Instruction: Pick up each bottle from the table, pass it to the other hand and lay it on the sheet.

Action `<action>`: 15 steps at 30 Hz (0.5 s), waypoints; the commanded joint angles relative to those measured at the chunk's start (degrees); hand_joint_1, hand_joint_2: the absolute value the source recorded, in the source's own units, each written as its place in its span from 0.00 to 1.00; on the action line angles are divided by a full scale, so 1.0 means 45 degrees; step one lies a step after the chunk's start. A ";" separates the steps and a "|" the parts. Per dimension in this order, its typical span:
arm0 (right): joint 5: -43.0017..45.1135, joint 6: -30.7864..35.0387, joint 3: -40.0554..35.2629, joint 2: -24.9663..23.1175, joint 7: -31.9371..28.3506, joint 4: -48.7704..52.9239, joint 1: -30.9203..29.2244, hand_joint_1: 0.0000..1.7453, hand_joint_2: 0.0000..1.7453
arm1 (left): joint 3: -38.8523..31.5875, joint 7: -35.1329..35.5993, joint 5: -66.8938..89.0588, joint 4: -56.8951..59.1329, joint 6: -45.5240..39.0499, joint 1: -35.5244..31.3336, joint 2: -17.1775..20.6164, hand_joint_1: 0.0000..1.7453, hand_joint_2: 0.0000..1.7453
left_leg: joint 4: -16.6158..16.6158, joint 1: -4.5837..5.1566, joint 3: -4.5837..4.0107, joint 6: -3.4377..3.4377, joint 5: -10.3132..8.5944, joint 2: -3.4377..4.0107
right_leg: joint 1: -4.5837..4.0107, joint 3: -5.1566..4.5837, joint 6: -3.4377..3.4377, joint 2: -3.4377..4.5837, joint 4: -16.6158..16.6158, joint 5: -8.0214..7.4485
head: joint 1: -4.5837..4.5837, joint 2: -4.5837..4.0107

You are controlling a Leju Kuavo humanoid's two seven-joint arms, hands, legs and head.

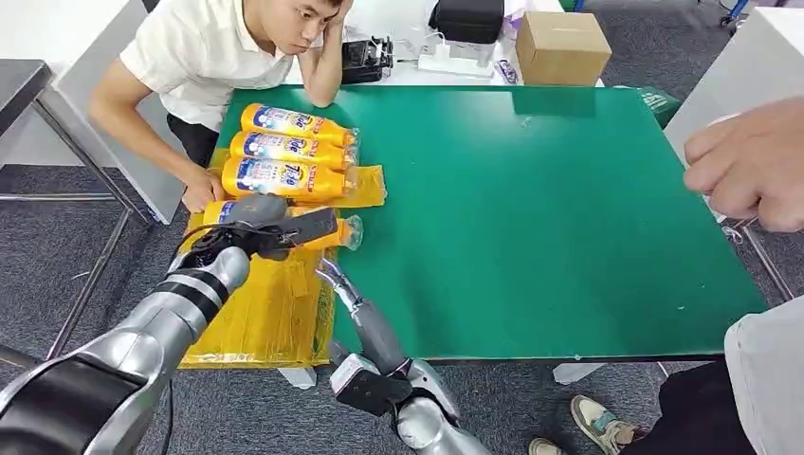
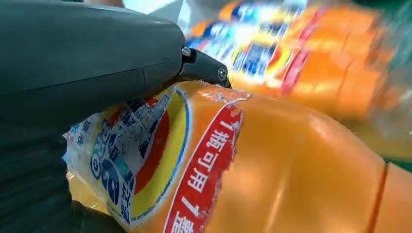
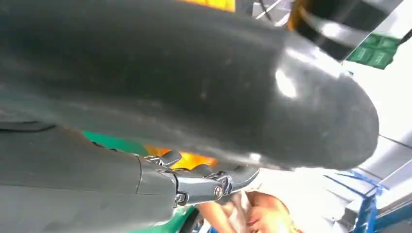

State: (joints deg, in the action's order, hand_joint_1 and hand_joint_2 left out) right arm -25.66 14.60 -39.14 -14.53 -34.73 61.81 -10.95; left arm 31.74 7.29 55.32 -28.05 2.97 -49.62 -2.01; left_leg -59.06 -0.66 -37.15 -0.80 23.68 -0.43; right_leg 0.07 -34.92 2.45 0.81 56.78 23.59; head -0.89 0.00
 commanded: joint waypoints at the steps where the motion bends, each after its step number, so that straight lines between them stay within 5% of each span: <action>1: 0.0319 -0.0105 -0.0626 0.0228 -0.0180 -0.0374 -0.0519 0.00 0.00 | -0.0511 0.0306 -0.0634 0.2630 0.1149 -0.1243 -0.0658 1.00 1.00 | 0.0001 0.0002 0.0029 -0.0001 0.0011 0.0004 | -0.0001 0.0032 -0.0005 -0.0012 -0.0001 0.0011 | 0.0004 0.0000; 8: 0.0446 0.0003 -0.0691 0.0220 -0.0305 -0.0493 -0.0571 0.00 0.00 | -0.0906 -0.0050 -0.1034 0.2587 0.1273 -0.1023 -0.0600 0.98 1.00 | 0.0004 -0.0001 0.0020 0.0002 0.0007 0.0009 | -0.0004 0.0021 -0.0003 -0.0001 -0.0005 0.0003 | 0.0004 0.0000; 9: 0.0467 0.0059 -0.0728 0.0232 -0.0358 -0.0510 -0.0594 0.00 0.00 | -0.0986 -0.0121 -0.1113 0.2543 0.1272 -0.1005 -0.0606 0.31 1.00 | 0.0005 0.0004 0.0052 0.0002 0.0017 0.0011 | -0.0002 0.0052 -0.0006 -0.0008 -0.0002 0.0016 | 0.0000 0.0000; 10: 0.0504 0.0072 -0.0756 0.0234 -0.0377 -0.0519 -0.0607 0.00 0.00 | -0.1120 -0.0302 -0.1278 0.2513 0.1382 -0.0962 -0.0625 0.00 1.00 | 0.0005 0.0003 0.0037 0.0001 0.0012 0.0012 | -0.0001 0.0036 -0.0004 -0.0002 -0.0002 0.0009 | 0.0004 0.0000; 15: 0.0539 0.0318 -0.0915 0.0251 -0.0556 -0.0660 -0.0694 0.00 0.00 | -0.1327 -0.0853 -0.1617 0.2364 0.1456 -0.0759 -0.0549 0.00 1.00 | 0.0005 0.0002 0.0035 -0.0001 0.0011 0.0016 | -0.0002 0.0034 -0.0004 0.0001 -0.0004 0.0006 | 0.0000 0.0000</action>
State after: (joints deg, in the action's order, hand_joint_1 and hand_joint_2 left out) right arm -23.65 14.93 -40.61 -14.91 -36.44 61.92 -11.33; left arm 28.35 5.50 49.35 -21.24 8.70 -51.20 -3.78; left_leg -59.06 -0.67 -37.16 -0.79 23.68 -0.44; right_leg 0.07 -34.92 2.45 0.81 56.79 23.59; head -0.90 0.00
